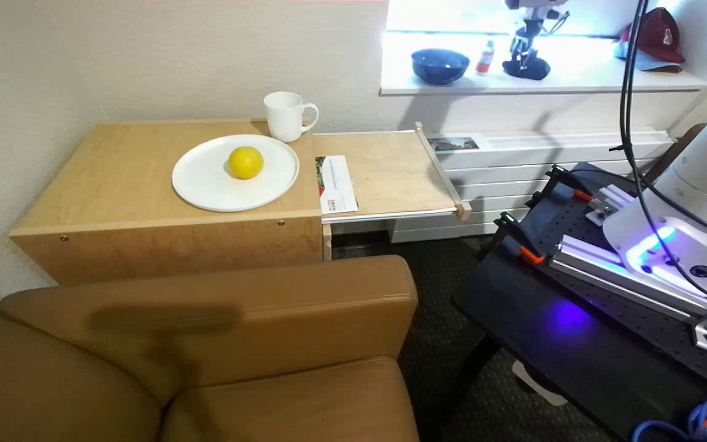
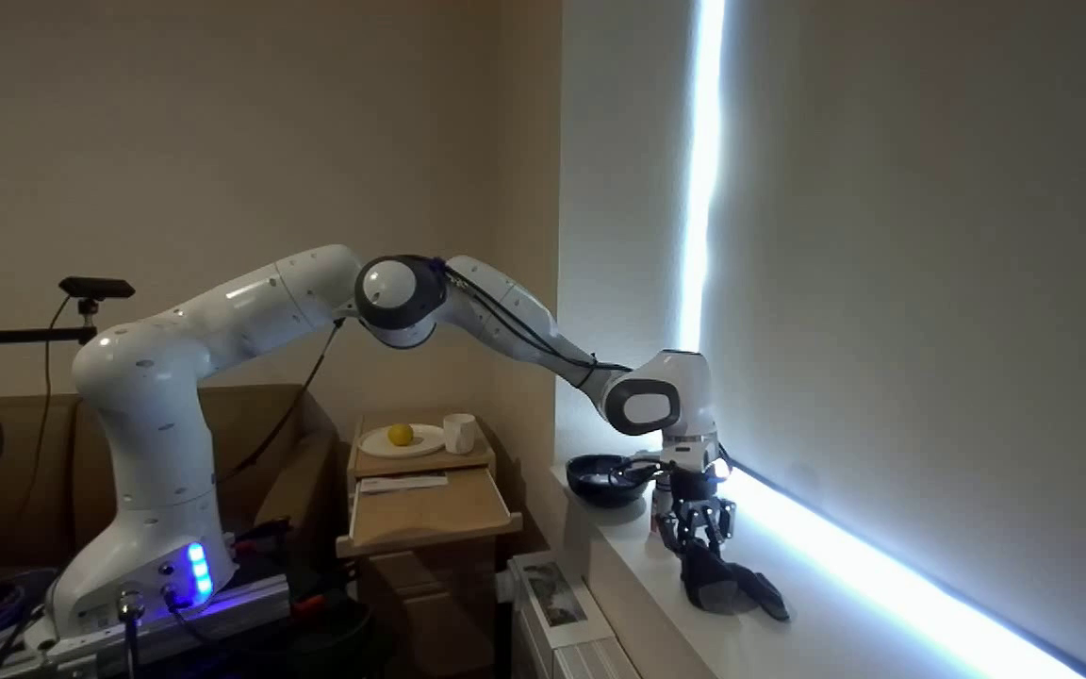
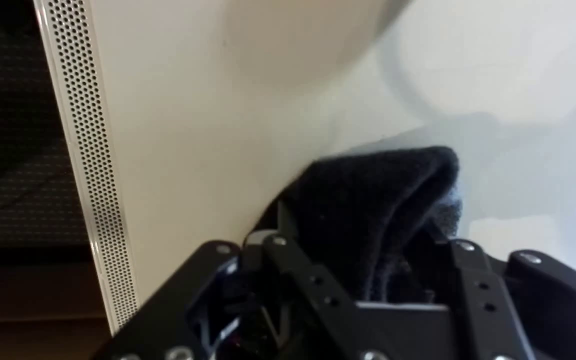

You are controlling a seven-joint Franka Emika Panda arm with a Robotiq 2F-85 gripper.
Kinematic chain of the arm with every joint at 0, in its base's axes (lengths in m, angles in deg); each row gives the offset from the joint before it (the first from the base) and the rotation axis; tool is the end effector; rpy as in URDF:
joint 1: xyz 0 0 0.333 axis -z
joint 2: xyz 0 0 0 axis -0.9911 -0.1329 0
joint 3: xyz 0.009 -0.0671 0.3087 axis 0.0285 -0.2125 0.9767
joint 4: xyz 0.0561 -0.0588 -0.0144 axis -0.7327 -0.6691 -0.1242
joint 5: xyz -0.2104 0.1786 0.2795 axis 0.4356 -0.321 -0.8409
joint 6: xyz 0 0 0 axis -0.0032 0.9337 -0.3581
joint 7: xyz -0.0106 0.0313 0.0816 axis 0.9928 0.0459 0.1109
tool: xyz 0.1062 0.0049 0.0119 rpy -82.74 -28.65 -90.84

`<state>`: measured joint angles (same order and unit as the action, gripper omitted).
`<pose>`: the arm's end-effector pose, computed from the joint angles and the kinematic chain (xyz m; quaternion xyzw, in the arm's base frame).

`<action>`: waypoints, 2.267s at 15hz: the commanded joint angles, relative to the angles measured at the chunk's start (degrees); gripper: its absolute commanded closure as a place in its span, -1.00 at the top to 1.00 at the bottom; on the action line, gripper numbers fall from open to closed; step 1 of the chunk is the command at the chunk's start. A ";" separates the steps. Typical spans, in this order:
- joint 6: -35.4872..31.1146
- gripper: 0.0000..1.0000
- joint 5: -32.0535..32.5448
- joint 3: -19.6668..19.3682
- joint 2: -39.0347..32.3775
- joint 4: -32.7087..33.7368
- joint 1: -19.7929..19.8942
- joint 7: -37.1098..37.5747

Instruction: Take the sock from the windowsill and put it on the pullout table

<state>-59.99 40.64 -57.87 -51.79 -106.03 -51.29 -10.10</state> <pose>0.5432 -0.5547 0.1574 0.4881 -0.8675 0.0740 0.0616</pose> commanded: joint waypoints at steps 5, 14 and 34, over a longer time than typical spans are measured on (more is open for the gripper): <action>18.75 -0.98 0.10 1.33 -2.61 13.53 6.25 -1.10; 33.95 -0.93 -1.96 6.72 6.72 23.50 19.41 -23.85; 32.42 -0.93 2.70 9.98 30.02 -1.05 4.89 -56.59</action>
<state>-25.76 41.68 -48.76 -30.10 -95.77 -43.44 -60.20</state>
